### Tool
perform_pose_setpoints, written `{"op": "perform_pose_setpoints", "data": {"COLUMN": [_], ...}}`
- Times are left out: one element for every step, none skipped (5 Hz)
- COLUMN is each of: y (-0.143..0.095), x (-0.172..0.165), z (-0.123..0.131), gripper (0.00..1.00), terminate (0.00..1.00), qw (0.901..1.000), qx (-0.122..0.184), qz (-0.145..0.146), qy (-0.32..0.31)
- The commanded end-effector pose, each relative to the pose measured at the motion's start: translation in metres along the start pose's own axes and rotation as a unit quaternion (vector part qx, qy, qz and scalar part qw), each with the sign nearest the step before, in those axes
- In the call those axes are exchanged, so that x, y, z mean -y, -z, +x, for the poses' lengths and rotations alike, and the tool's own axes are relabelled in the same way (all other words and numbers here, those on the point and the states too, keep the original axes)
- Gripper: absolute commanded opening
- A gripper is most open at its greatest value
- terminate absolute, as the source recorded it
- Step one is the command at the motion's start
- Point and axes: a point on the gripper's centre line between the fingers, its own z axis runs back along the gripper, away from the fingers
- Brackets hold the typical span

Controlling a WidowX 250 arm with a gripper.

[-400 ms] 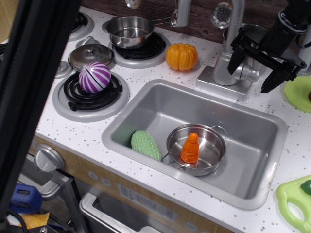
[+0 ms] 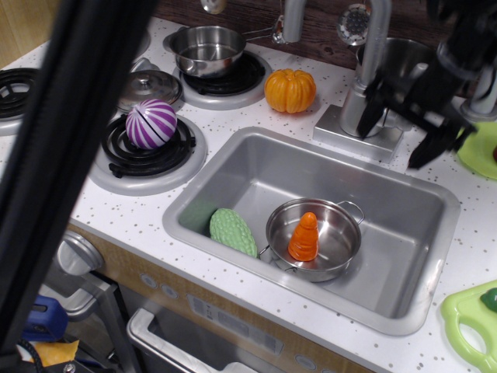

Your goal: Turn lever vertical to front

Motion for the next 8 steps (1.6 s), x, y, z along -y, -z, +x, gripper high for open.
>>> {"op": "perform_pose_setpoints", "data": {"y": [-0.036, -0.047, -0.058, -0.070, -0.078, -0.080, -0.080, -0.085], "x": [-0.011, -0.010, -0.012, -0.015, -0.017, -0.023, -0.027, -0.028], "z": [0.016, 0.025, 0.033, 0.040, 0.044, 0.050, 0.056, 0.063], "gripper": [1.00, 1.00, 1.00, 1.00, 1.00, 1.00, 1.00, 1.00], "terminate": [0.00, 0.00, 0.00, 0.00, 0.00, 0.00, 0.00, 0.00], "qw": [0.9959, 0.9935, 0.9921, 0.9902, 0.9873, 0.9852, 0.9841, 0.9842], "qx": [0.084, 0.107, 0.119, 0.134, 0.155, 0.166, 0.173, 0.174], "qz": [-0.017, 0.004, 0.008, 0.009, 0.016, 0.029, 0.026, 0.023], "qy": [-0.029, -0.039, -0.039, -0.040, -0.033, -0.031, -0.029, -0.024]}}
